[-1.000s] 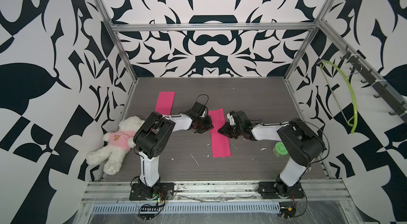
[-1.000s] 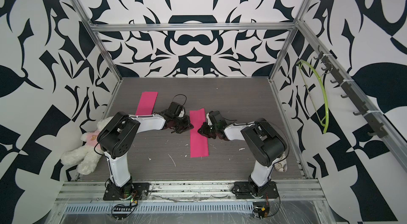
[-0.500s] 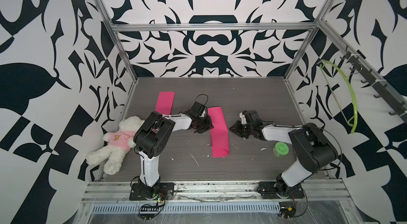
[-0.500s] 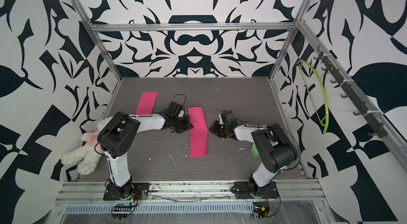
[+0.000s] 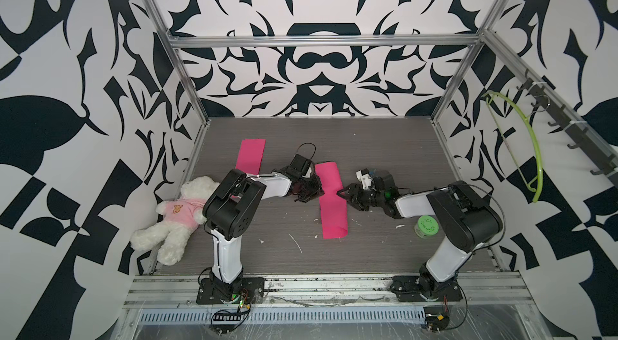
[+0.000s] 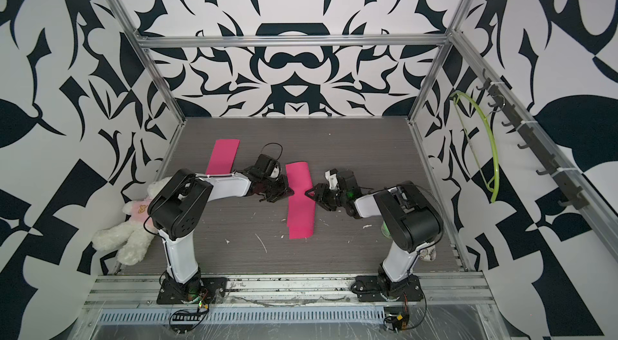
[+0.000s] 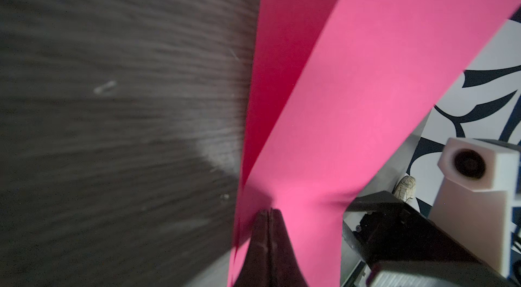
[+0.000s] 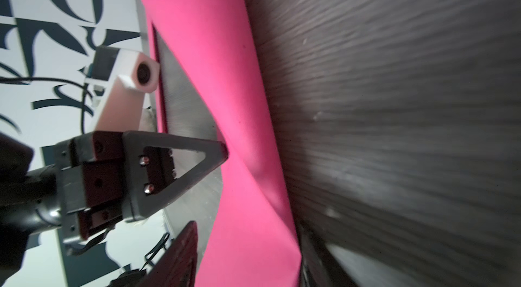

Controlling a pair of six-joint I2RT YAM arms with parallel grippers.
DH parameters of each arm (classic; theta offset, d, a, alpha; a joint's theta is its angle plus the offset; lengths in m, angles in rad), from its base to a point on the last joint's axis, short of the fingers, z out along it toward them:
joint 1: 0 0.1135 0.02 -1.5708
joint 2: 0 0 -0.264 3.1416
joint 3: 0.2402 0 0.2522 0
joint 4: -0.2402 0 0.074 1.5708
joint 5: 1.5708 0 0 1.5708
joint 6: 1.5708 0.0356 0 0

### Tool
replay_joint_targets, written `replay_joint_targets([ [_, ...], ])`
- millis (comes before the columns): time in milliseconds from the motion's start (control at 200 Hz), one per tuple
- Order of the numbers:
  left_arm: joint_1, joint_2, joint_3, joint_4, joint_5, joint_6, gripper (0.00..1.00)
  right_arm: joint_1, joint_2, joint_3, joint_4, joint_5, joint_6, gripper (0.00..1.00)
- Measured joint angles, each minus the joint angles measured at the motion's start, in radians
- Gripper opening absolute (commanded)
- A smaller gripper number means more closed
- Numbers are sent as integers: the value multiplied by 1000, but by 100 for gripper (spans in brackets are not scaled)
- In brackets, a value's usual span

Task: Fold the rectangular paper in half along the long edge
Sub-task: Fold the paper at the center of the board.

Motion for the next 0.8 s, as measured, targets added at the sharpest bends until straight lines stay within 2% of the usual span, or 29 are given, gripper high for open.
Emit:
replay_joint_targets([
  [150,0,0,0,0,0,0,2,0,39,-7,78,-30,36,53],
  [435,0,0,0,0,0,-1,2,39,72,31,72,-34,32,47],
  [550,0,0,0,0,1,-2,2,56,94,51,70,-30,34,40],
  [800,1,0,-1,3,2,-5,2,60,121,65,51,-17,30,13],
])
